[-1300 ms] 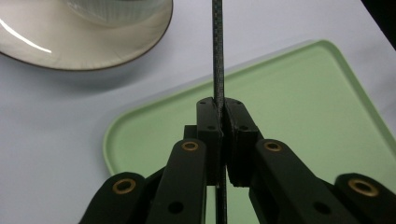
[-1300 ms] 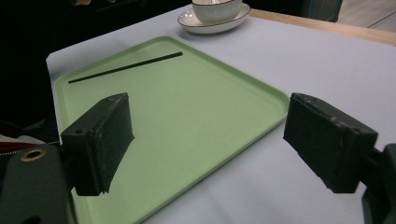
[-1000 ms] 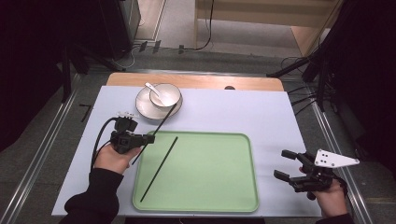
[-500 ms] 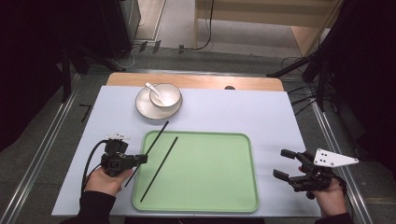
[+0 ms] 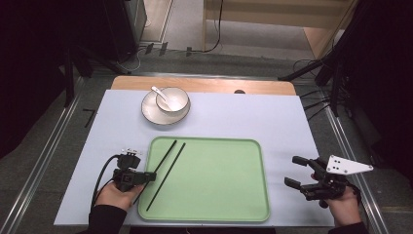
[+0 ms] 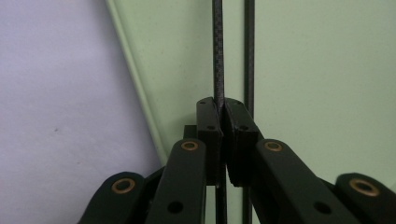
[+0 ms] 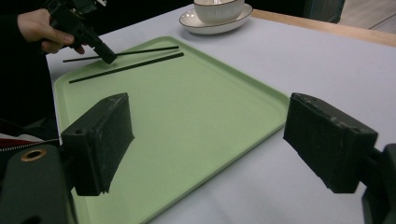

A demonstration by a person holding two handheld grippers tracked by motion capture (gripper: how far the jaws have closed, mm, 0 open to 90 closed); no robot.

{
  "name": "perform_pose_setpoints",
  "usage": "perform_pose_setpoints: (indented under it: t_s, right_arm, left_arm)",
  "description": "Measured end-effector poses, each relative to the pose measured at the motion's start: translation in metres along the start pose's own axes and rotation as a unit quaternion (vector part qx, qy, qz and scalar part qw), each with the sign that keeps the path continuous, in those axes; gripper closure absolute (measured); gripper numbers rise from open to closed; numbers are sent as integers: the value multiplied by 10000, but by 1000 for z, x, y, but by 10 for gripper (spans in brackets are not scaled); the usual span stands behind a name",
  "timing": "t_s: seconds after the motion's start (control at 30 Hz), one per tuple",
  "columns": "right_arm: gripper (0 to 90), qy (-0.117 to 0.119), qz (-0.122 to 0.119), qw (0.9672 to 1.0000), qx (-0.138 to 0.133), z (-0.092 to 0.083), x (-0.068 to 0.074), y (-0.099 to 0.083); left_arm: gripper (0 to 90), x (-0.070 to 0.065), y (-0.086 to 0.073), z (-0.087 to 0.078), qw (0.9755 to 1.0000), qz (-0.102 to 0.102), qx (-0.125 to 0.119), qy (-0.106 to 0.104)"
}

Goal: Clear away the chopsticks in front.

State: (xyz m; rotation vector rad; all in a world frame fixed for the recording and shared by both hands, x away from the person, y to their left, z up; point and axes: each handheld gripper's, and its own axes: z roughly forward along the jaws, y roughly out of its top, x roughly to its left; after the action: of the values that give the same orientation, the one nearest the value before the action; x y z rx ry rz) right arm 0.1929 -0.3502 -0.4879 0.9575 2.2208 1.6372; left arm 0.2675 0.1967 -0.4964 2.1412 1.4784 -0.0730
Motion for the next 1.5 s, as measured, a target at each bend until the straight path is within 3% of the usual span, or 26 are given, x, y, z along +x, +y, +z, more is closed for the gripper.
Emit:
perform_pose_setpoints:
  t_s: [0.23, 0.67, 0.83, 0.97, 1.1, 1.3, 1.4, 1.5]
  right_arm:
    - [161, 6, -20, 10000, 8, 1, 0, 0]
    - [161, 13, -17, 10000, 13, 0, 0, 0]
    - [161, 13, -22, 10000, 3, 0, 0, 0]
    - [161, 23, -3, 10000, 31, 1, 0, 0]
    - [161, 32, 2, 10000, 38, 1, 0, 0]
    - [161, 47, 18, 9999, 100, 2, -1, -1]
    - [161, 51, 22, 9999, 126, 3, -1, -1]
    - [161, 30, 33, 9999, 147, 4, -2, -2]
  left_arm:
    - [855, -4, 5, 7, 9999, 12, 31, 144]
    - [786, -3, 5, 7, 10000, 45, 9, -23]
    - [670, 0, 7, 5, 9998, 87, 8, -182]
    - [468, 3, 9, -1, 9992, 260, -160, -267]
    - [382, 6, 8, -8, 9962, 711, -366, -336]
    - [329, 15, 13, -17, 9887, 1265, -685, -427]
    - [319, 21, 16, -21, 9849, 1483, -784, -435]
    - [309, 29, 15, -25, 9834, 1497, -850, -573]
